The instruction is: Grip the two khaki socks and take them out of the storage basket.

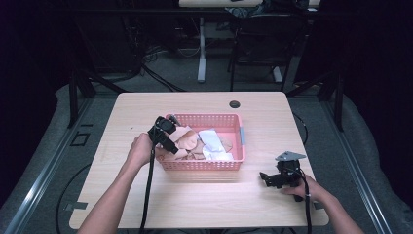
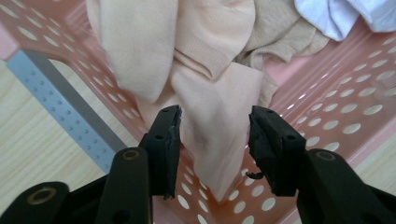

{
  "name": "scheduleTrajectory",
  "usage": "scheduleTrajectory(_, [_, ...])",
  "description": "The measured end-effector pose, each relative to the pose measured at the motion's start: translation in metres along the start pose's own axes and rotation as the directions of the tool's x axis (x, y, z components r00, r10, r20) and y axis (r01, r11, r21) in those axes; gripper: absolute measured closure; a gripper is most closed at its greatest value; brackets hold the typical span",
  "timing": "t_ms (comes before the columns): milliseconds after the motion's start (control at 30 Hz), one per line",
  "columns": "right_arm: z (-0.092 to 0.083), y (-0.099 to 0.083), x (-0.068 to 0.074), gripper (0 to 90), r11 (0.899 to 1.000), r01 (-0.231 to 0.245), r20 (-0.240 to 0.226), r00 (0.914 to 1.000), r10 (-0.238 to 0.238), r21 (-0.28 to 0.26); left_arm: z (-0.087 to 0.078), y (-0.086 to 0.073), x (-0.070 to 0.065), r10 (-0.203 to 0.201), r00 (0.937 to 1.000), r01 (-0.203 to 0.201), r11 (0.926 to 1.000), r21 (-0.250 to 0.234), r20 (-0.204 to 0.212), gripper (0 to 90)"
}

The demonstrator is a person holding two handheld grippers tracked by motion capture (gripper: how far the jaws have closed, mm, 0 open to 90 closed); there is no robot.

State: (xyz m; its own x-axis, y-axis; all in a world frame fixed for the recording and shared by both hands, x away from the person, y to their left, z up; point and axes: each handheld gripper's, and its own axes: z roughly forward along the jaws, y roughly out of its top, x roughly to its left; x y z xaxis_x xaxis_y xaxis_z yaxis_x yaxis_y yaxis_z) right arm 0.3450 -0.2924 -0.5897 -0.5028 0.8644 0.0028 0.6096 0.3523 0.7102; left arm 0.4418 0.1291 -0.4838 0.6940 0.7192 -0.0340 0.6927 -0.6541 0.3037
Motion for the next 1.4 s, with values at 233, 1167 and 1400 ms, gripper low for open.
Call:
scheduleTrajectory(233, [0.0,0.0,0.0,0.0,1.0,0.0,0.0,1.0,0.0,0.0,0.01,-0.002,0.001,0.0,0.9996,-0.001,0.9998,0.019,0.029,60.4])
scheduleTrajectory(1167, [0.0,0.0,0.0,0.0,1.0,0.0,0.0,1.0,0.0,-0.001,-0.03,0.005,-0.006,0.072,0.9973,-0.072,0.9961,-0.051,-0.015,87.0])
scheduleTrajectory(1400, [0.0,0.0,0.0,0.0,1.0,0.0,0.0,1.0,0.0,0.0,-0.043,0.007,-0.004,0.072,0.997,-0.074,0.9947,-0.071,-0.027,87.0])
